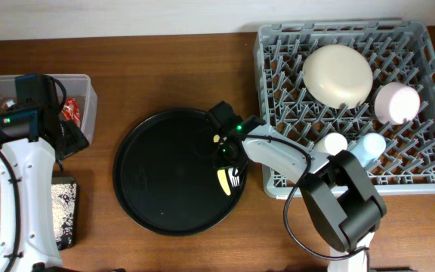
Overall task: Sort waste into correct bins and load items into the dishwasher rack
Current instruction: 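Move the right gripper to the cream spoon and grasp it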
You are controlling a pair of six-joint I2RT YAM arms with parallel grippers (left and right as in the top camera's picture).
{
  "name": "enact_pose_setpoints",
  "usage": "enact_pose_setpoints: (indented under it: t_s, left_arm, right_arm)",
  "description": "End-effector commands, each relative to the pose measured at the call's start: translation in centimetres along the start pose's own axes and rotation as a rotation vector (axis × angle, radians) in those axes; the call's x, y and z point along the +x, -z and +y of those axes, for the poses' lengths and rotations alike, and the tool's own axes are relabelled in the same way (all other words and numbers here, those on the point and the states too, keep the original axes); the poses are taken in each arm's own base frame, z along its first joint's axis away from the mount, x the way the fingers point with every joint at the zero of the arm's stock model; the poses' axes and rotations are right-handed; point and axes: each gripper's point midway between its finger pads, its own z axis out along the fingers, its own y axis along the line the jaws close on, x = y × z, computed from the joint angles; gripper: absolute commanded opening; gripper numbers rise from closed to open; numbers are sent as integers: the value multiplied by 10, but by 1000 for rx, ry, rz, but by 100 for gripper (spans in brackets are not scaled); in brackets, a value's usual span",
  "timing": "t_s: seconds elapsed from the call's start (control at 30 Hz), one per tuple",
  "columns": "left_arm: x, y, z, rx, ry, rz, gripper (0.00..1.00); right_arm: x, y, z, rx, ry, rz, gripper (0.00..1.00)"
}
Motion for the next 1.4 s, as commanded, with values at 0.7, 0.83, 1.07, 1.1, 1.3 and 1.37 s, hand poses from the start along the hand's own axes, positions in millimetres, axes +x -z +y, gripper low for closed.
enact_pose_setpoints:
  t_s: [0.7, 0.83, 1.07, 1.1, 1.3, 1.37]
  left_arm:
    - [-2, 4, 2, -2, 6, -15, 99]
    - [-2, 4, 2, -2, 6, -15, 99]
    - [-2, 4, 2, -3, 6, -12, 99]
    - [-2, 4, 2, -3, 6, -12, 99]
    - [-2, 4, 2, -3, 6, -12, 99]
    - [-2, 4, 2, -3, 5, -12, 99]
  right_arm:
    - [30, -8, 19, 14, -26, 71, 10]
    - [32, -8, 23, -8, -52, 83, 34]
    - [10, -10, 28, -14, -163, -15, 33]
    - [10, -11, 23, 9, -162, -22, 33]
    - [26, -28, 7, 43, -198, -18, 22]
    - [26, -28, 7, 44, -197, -16, 19]
